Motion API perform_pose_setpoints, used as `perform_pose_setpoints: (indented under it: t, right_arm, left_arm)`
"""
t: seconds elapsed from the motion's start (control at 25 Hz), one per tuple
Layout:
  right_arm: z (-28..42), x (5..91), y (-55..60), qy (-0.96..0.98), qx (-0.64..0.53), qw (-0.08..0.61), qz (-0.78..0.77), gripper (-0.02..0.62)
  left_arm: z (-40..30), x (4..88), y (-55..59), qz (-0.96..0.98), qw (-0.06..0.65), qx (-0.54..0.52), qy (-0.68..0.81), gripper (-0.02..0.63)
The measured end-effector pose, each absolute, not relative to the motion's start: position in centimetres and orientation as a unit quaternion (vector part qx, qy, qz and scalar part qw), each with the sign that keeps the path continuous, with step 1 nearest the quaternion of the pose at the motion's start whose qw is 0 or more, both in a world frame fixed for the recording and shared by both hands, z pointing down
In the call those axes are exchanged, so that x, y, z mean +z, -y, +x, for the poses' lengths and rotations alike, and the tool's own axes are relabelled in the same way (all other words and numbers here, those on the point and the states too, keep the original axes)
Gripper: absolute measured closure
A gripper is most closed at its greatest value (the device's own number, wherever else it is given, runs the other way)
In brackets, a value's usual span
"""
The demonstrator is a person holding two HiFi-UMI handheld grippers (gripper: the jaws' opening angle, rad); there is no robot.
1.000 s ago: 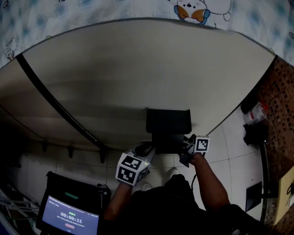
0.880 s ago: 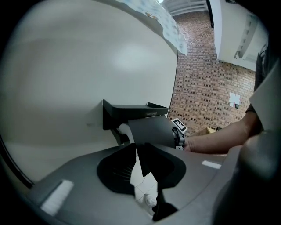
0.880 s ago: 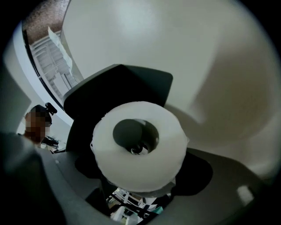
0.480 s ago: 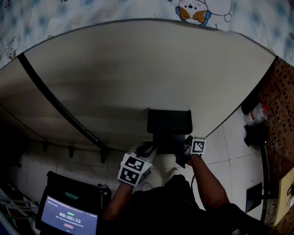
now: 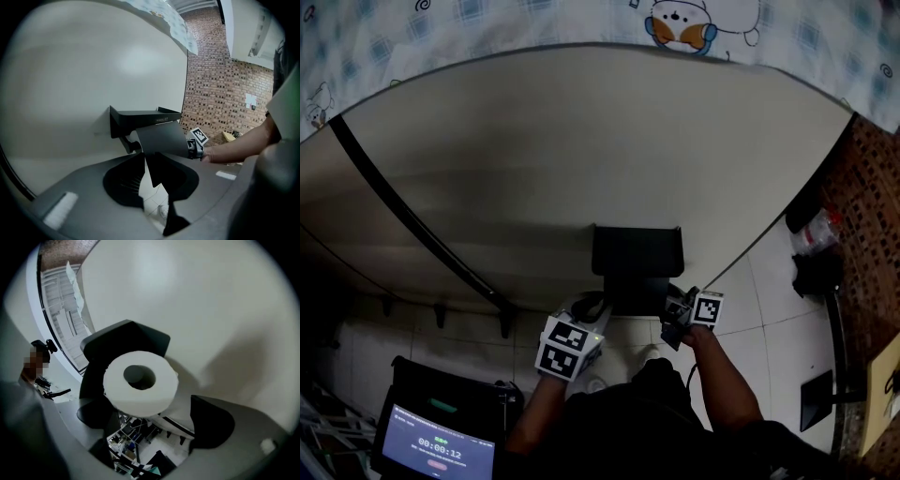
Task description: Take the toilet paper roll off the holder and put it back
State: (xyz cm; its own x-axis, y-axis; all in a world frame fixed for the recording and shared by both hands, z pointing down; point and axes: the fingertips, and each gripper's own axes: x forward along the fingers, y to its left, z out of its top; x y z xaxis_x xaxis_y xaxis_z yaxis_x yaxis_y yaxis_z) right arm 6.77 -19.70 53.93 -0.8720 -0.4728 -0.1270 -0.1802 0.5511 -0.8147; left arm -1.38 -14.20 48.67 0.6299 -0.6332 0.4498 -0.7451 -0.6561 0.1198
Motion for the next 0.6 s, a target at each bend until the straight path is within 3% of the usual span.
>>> perform_pose_setpoints:
  t: [0.36, 0.6]
  right_arm:
    - [14.5, 52.3, 17.7, -0.847, -0.408, 0.231, -0.251, 0.092]
    - [16.0, 48.8, 16.1, -0.841, -0.370, 0.279, -0.281, 0.107]
  left_arm:
    - [-1.4, 49.2, 15.0, 0.883, 0.129, 0.212, 0.399, 0.529]
    - [-1.6, 49.4, 16.2, 0.875, 0.115, 0.207, 0.422, 0.540]
